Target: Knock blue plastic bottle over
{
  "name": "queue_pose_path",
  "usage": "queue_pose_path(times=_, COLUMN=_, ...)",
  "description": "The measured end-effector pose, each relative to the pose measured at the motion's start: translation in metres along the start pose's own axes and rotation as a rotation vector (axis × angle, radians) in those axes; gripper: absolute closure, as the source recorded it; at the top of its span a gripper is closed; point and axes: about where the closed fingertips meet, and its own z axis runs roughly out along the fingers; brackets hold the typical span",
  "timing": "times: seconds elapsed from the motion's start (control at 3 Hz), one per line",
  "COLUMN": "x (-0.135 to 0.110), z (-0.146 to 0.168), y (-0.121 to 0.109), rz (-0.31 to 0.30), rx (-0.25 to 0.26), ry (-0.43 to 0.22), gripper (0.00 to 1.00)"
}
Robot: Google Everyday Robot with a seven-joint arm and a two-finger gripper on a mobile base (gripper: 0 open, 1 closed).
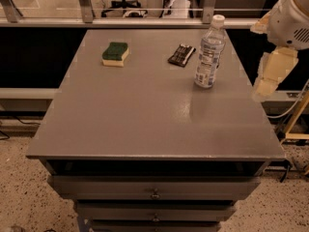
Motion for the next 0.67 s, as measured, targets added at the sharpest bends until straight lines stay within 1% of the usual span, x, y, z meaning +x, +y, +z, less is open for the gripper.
queue_pose_path(times=0.33, x=0.004, z=0.007, y=-0.055, rz=0.027, rx=0.048, ry=-0.099, gripper=0.00)
queue_pose_path(times=0.67, x=0.000, z=-0.005, y=-0.077, rz=0.034, rx=0.092, ry=-0.145, gripper=0.00)
